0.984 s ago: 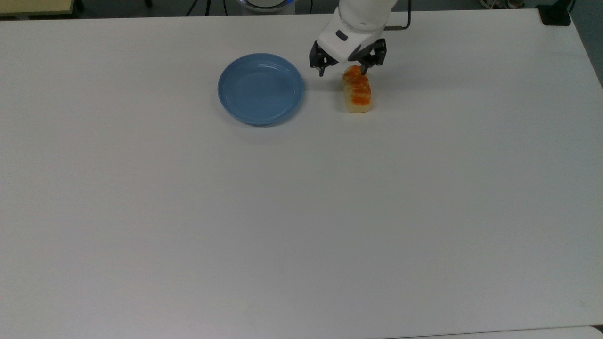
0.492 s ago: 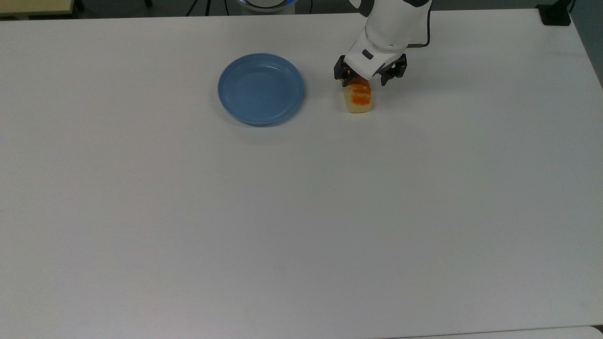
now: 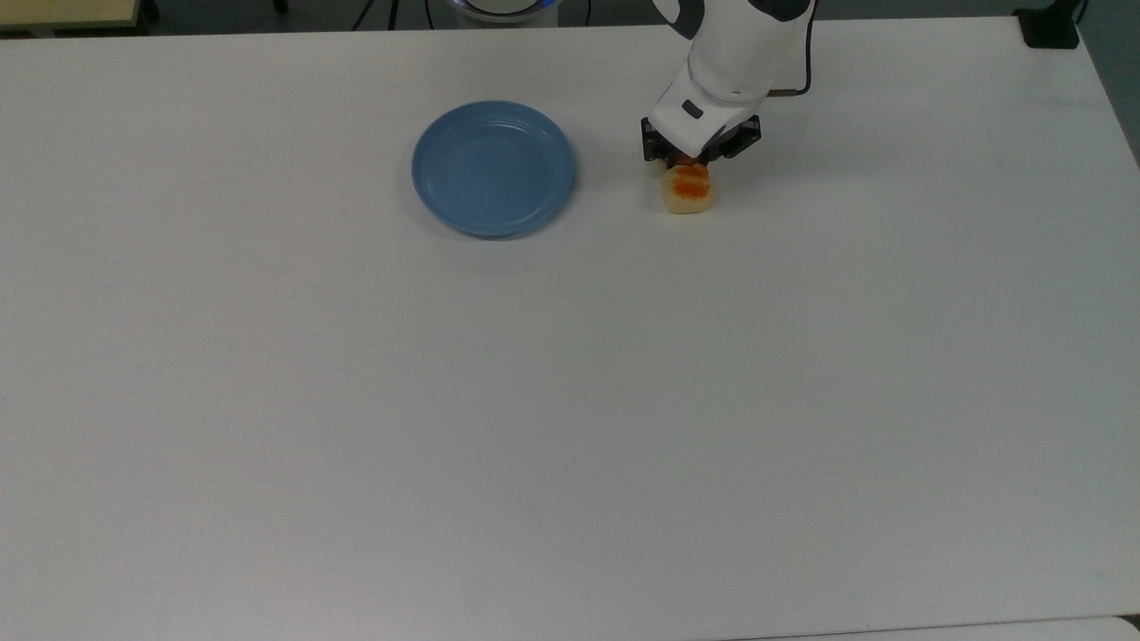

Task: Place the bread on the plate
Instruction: 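Lift the bread roll and carry it over the blue plate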

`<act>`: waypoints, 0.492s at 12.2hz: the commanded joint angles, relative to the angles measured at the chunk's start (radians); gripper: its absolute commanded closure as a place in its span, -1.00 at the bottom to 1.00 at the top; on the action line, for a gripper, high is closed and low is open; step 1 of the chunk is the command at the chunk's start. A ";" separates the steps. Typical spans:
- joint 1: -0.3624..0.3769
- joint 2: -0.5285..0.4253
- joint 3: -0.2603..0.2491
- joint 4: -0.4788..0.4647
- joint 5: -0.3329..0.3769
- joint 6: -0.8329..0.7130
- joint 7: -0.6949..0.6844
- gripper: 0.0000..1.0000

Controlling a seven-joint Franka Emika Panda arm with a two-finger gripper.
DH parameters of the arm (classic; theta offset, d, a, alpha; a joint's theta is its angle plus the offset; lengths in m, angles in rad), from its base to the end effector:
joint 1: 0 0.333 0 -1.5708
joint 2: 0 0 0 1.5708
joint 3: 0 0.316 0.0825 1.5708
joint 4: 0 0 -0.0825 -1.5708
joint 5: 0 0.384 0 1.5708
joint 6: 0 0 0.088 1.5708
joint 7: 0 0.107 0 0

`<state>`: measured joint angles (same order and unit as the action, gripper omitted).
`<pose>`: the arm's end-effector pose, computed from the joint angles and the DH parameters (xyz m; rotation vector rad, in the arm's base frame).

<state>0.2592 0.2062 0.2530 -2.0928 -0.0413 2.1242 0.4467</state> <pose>0.4857 0.2688 0.3143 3.0680 0.1372 -0.2420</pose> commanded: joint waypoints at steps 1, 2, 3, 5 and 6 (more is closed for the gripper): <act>-0.020 -0.062 0.000 0.008 -0.043 -0.067 -0.034 0.41; -0.050 -0.080 0.000 0.016 -0.046 -0.107 -0.063 0.41; -0.075 -0.106 0.000 0.020 -0.046 -0.148 -0.112 0.41; -0.132 -0.151 0.000 0.020 -0.048 -0.196 -0.193 0.41; -0.168 -0.166 0.000 0.020 -0.055 -0.213 -0.221 0.41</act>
<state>0.1530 0.1001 0.2511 -2.0605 -0.0826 1.9624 0.3025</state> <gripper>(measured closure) 0.700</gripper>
